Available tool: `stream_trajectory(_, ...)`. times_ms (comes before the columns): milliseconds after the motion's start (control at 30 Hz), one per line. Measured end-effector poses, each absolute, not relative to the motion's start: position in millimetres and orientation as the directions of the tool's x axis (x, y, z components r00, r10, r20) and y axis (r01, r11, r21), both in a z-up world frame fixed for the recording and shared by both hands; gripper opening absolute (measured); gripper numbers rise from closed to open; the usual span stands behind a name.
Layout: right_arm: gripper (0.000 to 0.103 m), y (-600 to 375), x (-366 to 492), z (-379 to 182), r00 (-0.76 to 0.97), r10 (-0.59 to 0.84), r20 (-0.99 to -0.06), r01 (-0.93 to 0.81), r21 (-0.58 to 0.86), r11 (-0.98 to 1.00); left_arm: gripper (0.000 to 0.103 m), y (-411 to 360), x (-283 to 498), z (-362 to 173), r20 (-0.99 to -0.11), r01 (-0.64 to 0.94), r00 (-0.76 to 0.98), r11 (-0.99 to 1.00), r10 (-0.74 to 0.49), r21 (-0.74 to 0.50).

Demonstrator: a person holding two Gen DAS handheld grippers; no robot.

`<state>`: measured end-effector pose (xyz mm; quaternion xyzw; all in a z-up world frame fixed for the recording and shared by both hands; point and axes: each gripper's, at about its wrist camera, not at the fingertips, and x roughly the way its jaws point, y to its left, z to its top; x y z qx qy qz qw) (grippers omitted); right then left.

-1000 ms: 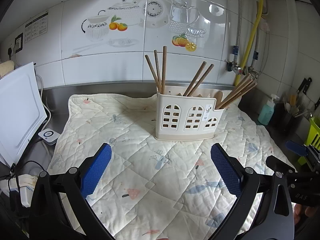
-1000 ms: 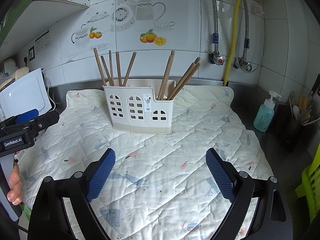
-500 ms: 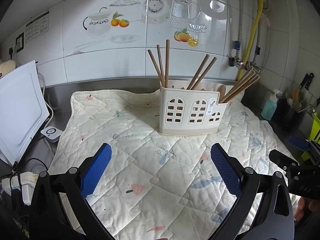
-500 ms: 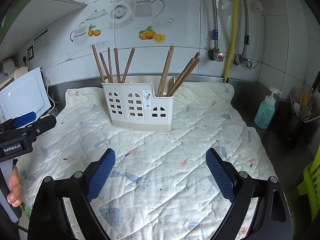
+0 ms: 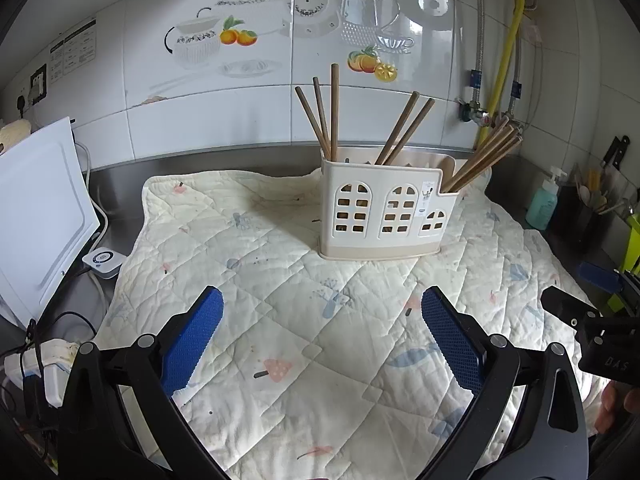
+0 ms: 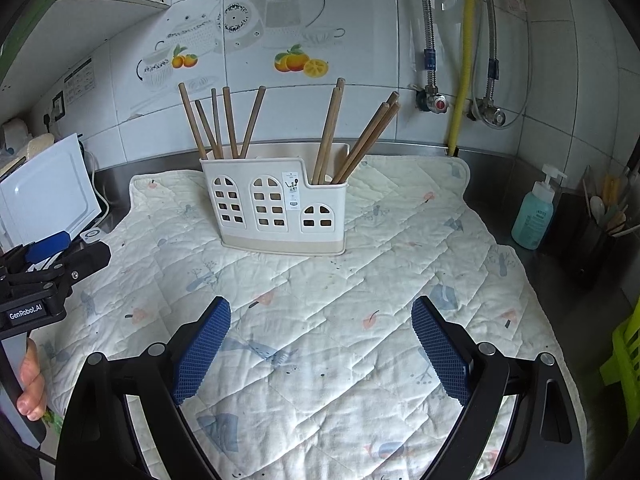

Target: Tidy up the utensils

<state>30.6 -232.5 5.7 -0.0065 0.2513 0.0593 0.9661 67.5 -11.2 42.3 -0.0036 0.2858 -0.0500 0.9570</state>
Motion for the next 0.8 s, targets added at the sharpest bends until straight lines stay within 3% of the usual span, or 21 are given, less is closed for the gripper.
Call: stream_trajectory(800, 0.089, -230.0, 30.9, 2.7, 0.863, 0.120, -0.492, -0.124, 0.023, 0.992, 0.098, -13.3, 66.7, 36.2, -0.555, 0.088, 0.827, 0.996, -0.087, -0.024)
